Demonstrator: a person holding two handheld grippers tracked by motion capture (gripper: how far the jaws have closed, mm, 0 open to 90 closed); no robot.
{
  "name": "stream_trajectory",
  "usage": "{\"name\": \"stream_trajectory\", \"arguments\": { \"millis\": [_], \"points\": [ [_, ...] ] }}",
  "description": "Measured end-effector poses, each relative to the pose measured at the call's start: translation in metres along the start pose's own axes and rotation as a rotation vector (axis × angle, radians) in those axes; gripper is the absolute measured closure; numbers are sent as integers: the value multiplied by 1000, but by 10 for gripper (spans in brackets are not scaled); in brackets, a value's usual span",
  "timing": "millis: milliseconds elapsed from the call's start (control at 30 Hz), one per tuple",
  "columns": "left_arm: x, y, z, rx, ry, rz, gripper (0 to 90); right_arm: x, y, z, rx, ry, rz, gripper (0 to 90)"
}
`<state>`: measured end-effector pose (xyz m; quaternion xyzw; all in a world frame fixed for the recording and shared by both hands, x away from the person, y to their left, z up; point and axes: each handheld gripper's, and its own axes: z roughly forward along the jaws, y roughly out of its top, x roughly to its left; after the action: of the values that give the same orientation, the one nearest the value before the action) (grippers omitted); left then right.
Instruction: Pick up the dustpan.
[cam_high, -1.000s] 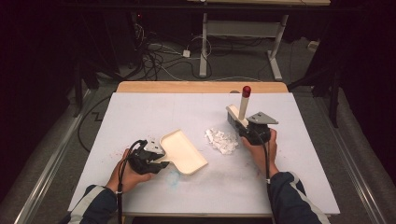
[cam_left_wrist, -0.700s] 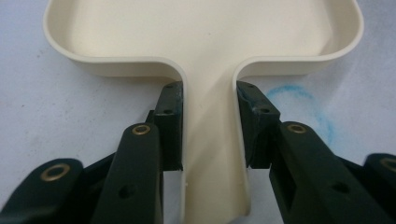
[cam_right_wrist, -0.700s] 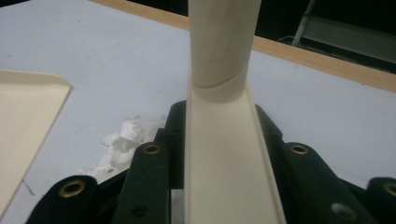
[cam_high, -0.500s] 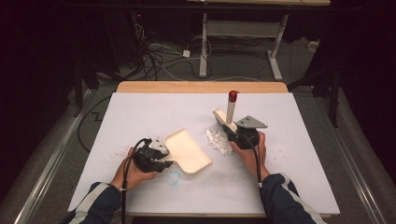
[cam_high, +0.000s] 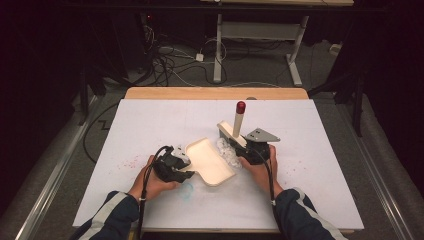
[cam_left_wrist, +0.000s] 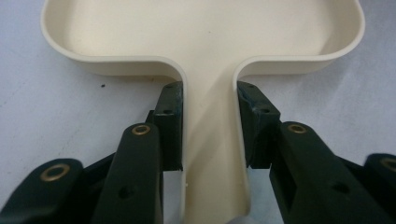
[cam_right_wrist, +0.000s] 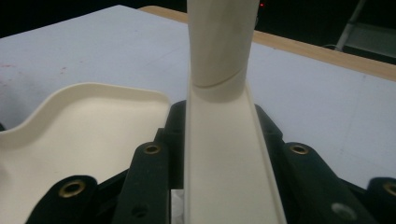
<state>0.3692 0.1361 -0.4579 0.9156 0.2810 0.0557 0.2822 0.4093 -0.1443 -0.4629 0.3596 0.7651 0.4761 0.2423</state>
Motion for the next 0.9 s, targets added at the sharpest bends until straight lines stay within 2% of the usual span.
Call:
{"name": "stream_trajectory", "arguments": {
  "millis": [133, 333, 433, 533, 700, 900],
  "points": [
    [-3, 4, 2, 1, 0, -4, 640, 13, 2, 1, 1, 26, -11, 676],
    [-7, 7, 2, 8, 4, -22, 640, 39, 4, 5, 3, 69, -80, 675],
    [-8, 7, 2, 10, 8, -20, 640, 48, 7, 4, -1, 83, -81, 676],
    [-8, 8, 2, 9, 9, -20, 640, 55, 9, 4, -9, 75, -96, 676],
    [-8, 7, 2, 9, 12, -16, 639, 57, 15, 0, -34, 79, -107, 677],
    [-8, 6, 2, 10, 16, -12, 640, 43, 25, -12, -77, 69, -57, 677]
  ]
}}
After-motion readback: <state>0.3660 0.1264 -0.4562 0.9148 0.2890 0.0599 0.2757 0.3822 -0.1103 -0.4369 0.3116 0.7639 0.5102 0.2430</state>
